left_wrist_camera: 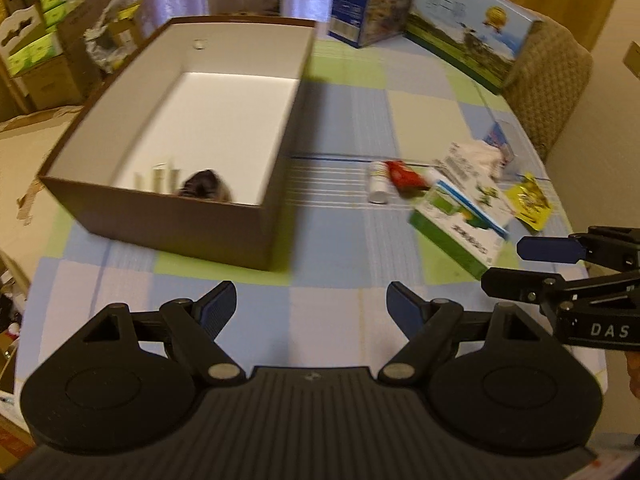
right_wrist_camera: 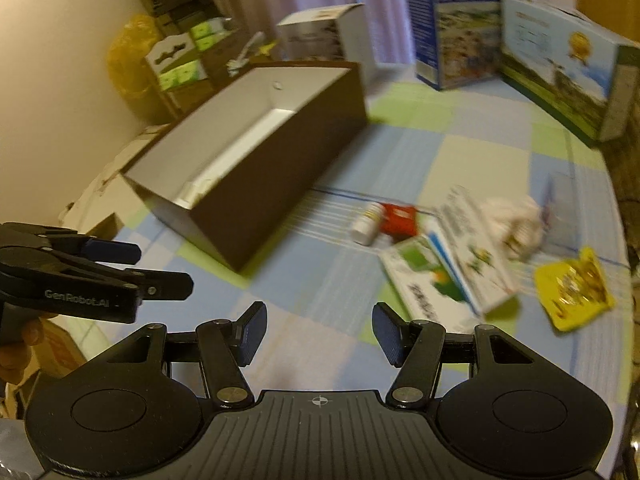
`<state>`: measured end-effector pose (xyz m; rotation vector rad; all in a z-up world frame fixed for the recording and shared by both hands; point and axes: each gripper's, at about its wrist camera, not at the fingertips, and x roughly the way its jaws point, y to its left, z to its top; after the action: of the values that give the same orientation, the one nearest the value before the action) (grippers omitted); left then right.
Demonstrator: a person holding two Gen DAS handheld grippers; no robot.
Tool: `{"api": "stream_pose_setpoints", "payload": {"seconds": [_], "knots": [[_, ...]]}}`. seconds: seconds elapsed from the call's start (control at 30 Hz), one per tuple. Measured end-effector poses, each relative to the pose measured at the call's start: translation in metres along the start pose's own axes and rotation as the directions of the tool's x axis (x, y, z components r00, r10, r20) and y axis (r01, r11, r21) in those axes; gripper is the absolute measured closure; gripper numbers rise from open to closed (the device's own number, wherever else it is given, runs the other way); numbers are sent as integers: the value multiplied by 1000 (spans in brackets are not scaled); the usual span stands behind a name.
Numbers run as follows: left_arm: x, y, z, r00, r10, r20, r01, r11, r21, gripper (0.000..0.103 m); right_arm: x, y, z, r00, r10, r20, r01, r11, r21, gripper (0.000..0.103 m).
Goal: Organize objects
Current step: 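Withdraw both tools from the box back toward the table items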
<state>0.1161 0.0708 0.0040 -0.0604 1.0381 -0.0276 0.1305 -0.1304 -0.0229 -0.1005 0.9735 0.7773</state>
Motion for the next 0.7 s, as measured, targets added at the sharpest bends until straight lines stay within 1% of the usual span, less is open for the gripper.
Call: {"api": "stream_pose_setpoints", "payload": {"seconds": [0.33,0.53,0.7], "knots": [[13,-41,5,1000,-17,-3,17,999,39,24,-19,-46,-16,998,-59,1,59,997,55,47],[23,-53,10,1000,-10,-14,10,999,47,24,-23,-78,-22,993,-121,5,121,989,84,47],[36,-62,16,1000,4,-18,-3,999,50,24,-22,-112,-24,986,-164,8,161,977,139,47]]}}
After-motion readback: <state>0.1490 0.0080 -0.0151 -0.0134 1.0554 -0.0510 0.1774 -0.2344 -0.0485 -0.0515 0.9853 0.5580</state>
